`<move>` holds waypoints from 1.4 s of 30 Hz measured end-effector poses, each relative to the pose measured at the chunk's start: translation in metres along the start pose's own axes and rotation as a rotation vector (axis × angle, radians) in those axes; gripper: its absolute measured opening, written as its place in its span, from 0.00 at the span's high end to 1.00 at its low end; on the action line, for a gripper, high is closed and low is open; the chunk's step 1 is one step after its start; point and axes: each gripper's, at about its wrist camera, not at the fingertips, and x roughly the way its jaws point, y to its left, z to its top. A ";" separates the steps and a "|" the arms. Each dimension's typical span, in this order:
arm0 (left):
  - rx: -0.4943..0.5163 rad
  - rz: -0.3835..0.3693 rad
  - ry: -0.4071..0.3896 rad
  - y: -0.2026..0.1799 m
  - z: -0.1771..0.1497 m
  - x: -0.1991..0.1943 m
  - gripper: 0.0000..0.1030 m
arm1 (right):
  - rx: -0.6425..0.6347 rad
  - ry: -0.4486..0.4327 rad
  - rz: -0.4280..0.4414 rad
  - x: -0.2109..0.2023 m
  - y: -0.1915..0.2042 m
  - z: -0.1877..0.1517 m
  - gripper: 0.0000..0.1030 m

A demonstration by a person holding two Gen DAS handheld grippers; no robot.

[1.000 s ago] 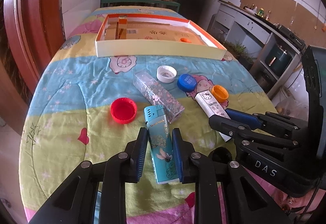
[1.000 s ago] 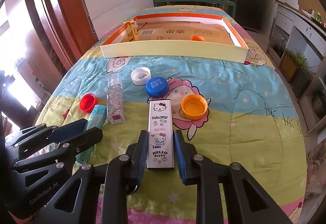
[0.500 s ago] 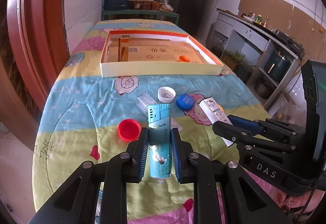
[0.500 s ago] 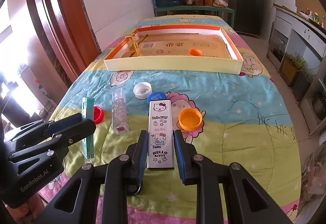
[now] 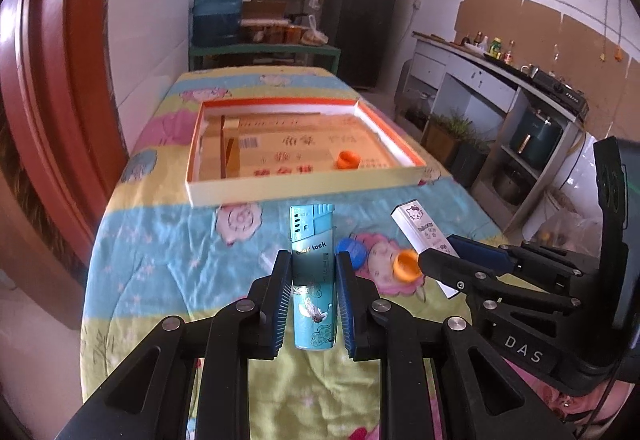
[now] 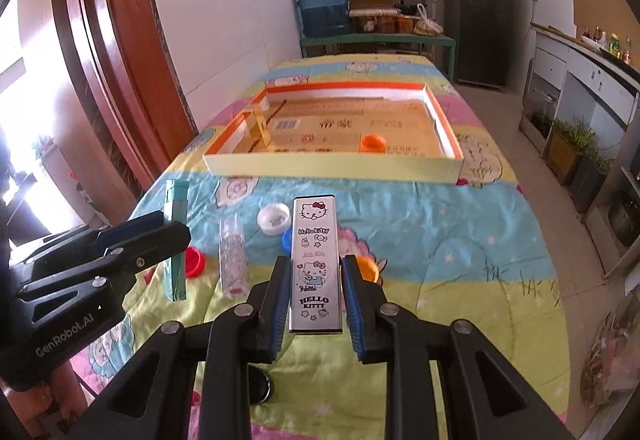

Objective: Organize rigid objects
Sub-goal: 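Carry the teal lighter and the Hello Kitty box into the tray with both grippers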

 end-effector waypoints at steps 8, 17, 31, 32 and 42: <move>0.010 -0.001 -0.026 0.000 0.033 0.007 0.78 | -0.002 -0.045 -0.023 -0.002 -0.010 0.022 0.75; 0.022 0.001 -0.054 -0.006 0.069 0.021 0.78 | 0.000 -0.083 -0.050 0.003 -0.023 0.049 0.75; 0.051 0.033 -0.035 -0.005 0.114 0.062 0.78 | 0.013 -0.084 -0.082 0.026 -0.050 0.079 0.75; 0.052 0.036 -0.034 -0.005 0.117 0.064 0.78 | 0.013 -0.083 -0.085 0.029 -0.052 0.082 0.75; 0.042 0.073 0.002 0.001 0.131 0.098 0.78 | -0.003 -0.067 -0.086 0.048 -0.067 0.104 0.75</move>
